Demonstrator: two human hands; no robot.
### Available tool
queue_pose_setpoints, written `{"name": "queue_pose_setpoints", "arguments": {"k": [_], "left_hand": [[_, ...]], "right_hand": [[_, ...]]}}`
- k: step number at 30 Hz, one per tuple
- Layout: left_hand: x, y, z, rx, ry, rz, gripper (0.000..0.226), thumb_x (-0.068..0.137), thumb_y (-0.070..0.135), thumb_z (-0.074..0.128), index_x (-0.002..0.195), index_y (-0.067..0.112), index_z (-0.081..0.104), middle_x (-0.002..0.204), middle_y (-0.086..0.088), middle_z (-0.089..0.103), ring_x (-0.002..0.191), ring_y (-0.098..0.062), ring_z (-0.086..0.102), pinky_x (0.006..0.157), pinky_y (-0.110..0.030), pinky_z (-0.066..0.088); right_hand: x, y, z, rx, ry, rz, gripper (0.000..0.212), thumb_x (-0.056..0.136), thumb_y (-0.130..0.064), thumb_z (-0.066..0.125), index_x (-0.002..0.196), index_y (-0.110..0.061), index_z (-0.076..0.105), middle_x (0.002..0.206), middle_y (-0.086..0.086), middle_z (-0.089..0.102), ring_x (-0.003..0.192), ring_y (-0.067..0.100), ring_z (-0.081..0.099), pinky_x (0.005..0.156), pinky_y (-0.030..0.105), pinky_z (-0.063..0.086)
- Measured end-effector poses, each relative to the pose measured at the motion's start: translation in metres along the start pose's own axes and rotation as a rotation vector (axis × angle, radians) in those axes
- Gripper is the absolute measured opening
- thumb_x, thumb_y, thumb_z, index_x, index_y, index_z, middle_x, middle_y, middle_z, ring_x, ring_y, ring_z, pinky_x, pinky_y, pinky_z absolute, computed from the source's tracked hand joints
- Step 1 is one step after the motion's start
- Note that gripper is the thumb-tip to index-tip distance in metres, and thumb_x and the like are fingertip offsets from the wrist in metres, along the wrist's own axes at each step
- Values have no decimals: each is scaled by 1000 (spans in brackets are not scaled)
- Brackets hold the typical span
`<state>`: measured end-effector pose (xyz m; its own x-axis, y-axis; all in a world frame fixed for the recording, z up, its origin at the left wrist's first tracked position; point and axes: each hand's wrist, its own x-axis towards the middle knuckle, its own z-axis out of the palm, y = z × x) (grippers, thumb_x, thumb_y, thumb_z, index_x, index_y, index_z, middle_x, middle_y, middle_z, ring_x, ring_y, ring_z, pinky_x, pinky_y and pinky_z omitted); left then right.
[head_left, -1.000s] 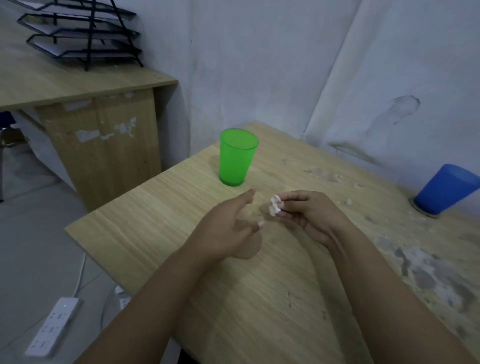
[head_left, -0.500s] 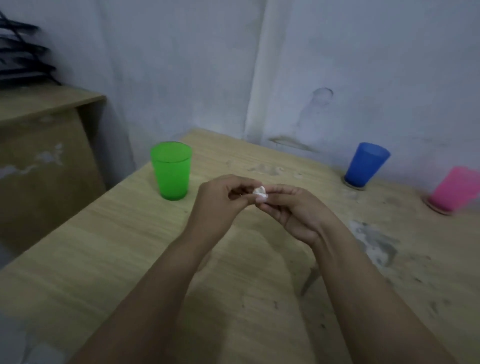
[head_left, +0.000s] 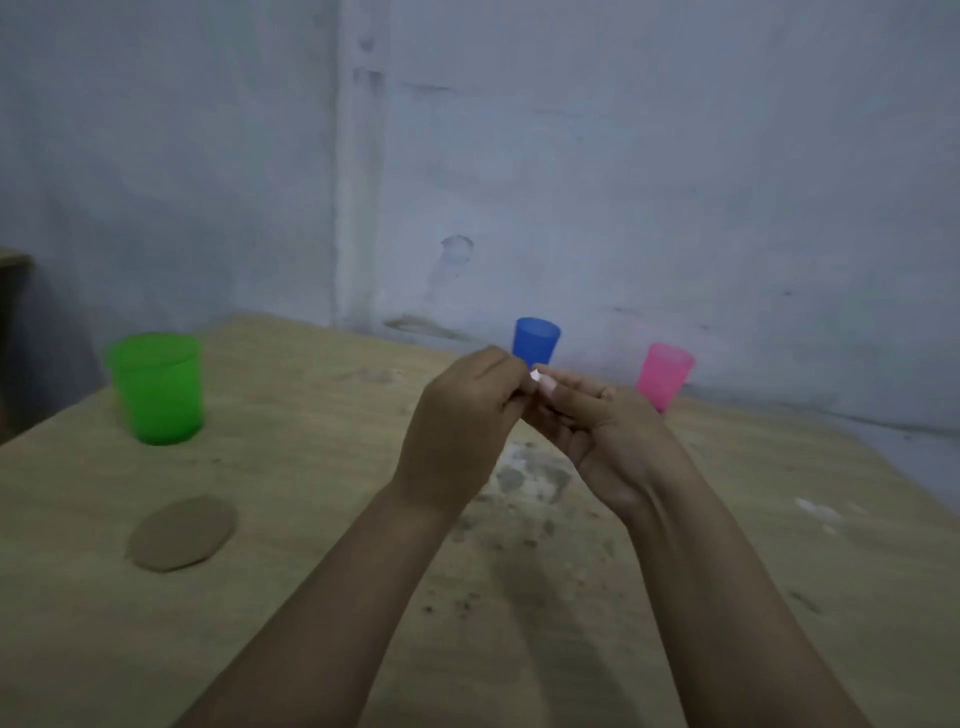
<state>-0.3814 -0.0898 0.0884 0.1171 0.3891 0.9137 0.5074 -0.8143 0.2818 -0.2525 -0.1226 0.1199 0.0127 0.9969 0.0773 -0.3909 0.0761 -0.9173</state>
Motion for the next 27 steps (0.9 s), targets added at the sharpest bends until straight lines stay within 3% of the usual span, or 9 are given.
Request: {"name": "queue_pose_setpoints", "arguments": {"k": [2,4,8,12,17,20,27], "left_hand": [[0,26,21,-74,-12,30,14,80,1,67,70,4,59,67,-7,56,63,-24,54,57,-40,45],[1,59,46,-202,-47,33,14,78,0,68,70,5,58,69,-6,57,65,-20,53,58,-38,45],[3,127,98,-448,-120,0,22,76,3,72,71,8,51,69,2,50,65,-15,48,59,-35,44],[-5,190,144,-598,-245,-77,30,77,15,70,80,24,41,71,7,47,67,-8,46,59,-30,43],[-40,284,198,-774,-522,-35,37,70,16,76,89,21,44,80,11,47,74,-1,44,66,-21,40],[-84,338,222,-872,-698,-9,50,65,15,81,103,15,49,97,4,51,87,-6,48,76,-21,43],[-221,413,261,-1015,-1179,-165,51,85,11,63,130,19,42,116,1,51,106,-5,49,90,-15,41]], "right_hand": [[-22,-14,-28,-35,33,-17,39,72,-6,62,107,10,61,99,19,69,88,21,69,85,28,56],[-46,-31,-58,-68,63,-73,34,70,-9,62,101,4,66,92,14,73,87,19,70,85,26,56],[-93,-63,-120,-94,162,-194,30,68,-9,63,97,1,68,85,12,75,81,17,71,76,23,57],[-143,-85,-180,-162,329,-282,20,63,-7,70,83,-7,72,78,9,75,74,16,71,67,22,56],[-223,-91,-260,-198,597,-364,17,57,-3,69,72,-11,72,67,6,72,62,14,68,59,22,56],[-280,-81,-305,-145,767,-384,13,60,-4,66,67,-12,74,64,5,72,58,14,67,56,22,55],[-400,-13,-385,-25,1159,-259,19,64,-6,65,82,-4,60,65,7,73,61,16,69,56,22,56]]}}
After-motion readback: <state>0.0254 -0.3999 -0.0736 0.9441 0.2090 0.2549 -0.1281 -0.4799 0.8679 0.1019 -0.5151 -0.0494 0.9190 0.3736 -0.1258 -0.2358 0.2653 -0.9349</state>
